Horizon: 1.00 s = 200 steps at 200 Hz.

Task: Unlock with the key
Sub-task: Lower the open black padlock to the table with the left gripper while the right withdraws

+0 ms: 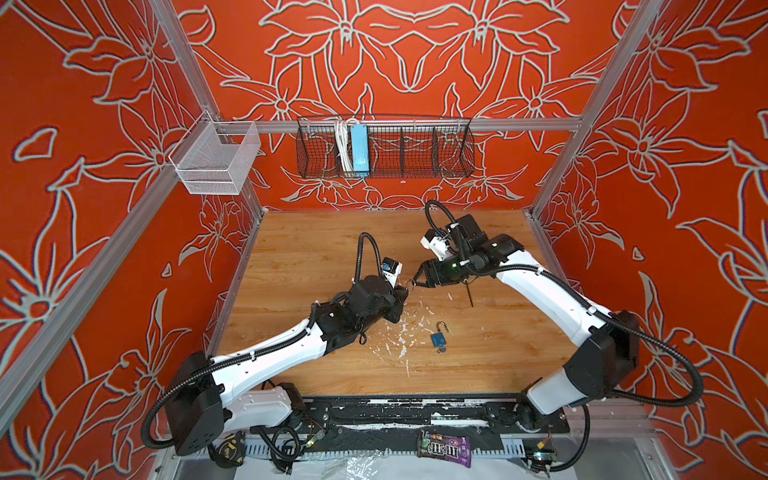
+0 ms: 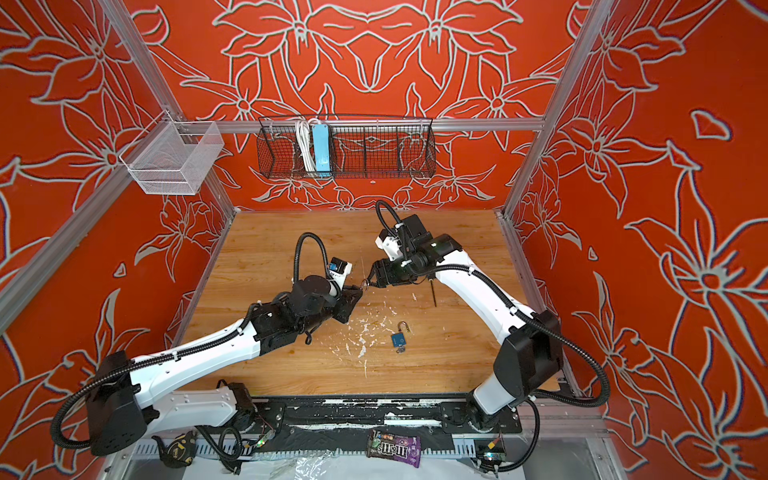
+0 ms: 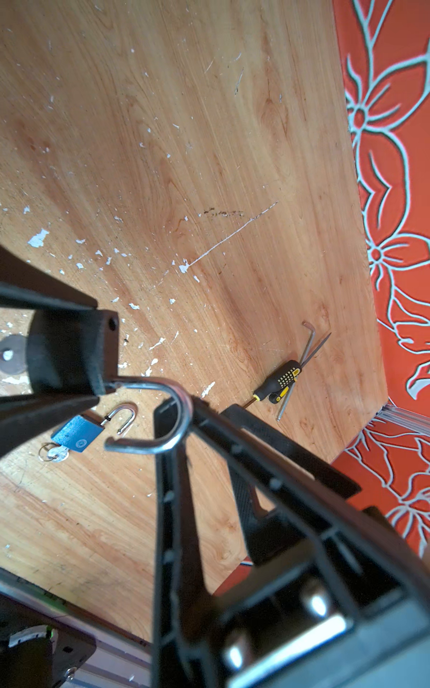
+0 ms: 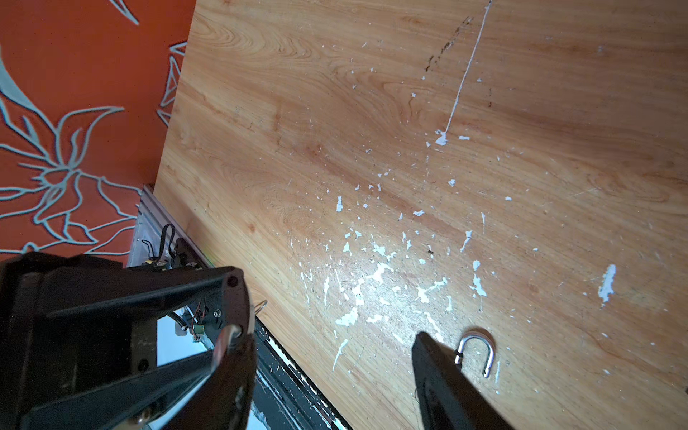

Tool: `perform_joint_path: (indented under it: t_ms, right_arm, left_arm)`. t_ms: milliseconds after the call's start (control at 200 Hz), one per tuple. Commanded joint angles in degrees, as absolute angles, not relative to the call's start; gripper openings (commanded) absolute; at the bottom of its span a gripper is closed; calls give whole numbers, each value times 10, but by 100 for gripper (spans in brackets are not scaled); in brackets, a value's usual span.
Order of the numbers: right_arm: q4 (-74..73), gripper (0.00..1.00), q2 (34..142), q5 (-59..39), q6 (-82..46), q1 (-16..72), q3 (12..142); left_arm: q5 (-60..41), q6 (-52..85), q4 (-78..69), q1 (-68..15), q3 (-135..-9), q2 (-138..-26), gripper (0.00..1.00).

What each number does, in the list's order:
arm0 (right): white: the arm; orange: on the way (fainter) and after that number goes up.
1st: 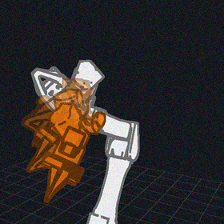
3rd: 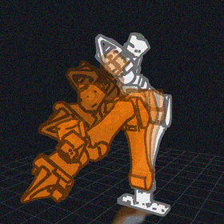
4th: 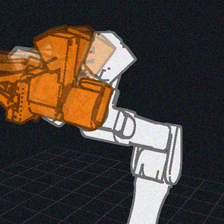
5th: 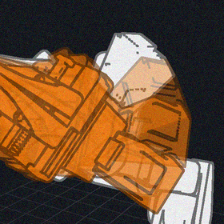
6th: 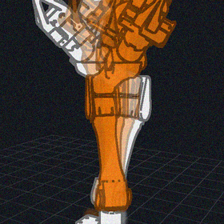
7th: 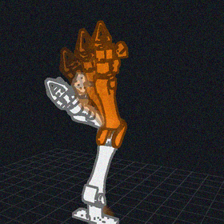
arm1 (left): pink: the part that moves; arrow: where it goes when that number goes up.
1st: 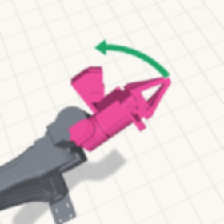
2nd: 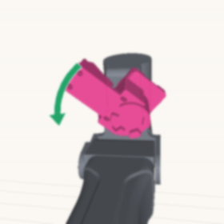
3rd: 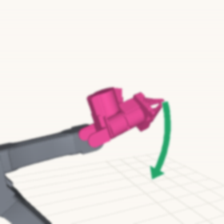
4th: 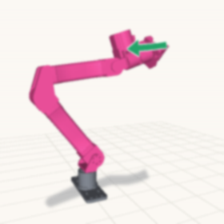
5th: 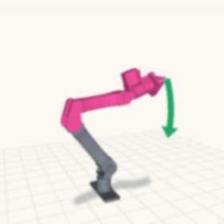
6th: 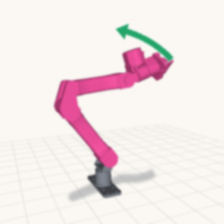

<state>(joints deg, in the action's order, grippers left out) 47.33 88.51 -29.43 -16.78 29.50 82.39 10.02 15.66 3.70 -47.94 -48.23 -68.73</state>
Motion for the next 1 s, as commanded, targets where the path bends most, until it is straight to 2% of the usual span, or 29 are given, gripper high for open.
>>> perform_joint_path:
  t_ms: [0, 215, 420, 650, 811, 996]
  right_arm:
    - [479, 68, 863, -273, -162, 283, 814]
    - [447, 68, 793, -196, -180, 262, 741]
    - [358, 68, 717, -225, -203, 253, 638]
    - [249, 68, 662, -249, -257, 254, 526]
    - [221, 68, 643, -227, -285, 252, 489]
    - [190, 69, 633, -226, -307, 250, 454]
  left_arm:
    - [115, 162, 21, -477, -487, -685, 0]
    - [167, 232, 125, -477, -514, -703, 0]
    - [201, 350, 243, -476, -548, -763, 0]
    - [163, 424, 291, -459, -590, -879, 0]
    - [148, 444, 340, -448, -643, -966, 0]
    - [118, 450, 332, -434, -666, -1029, 0]
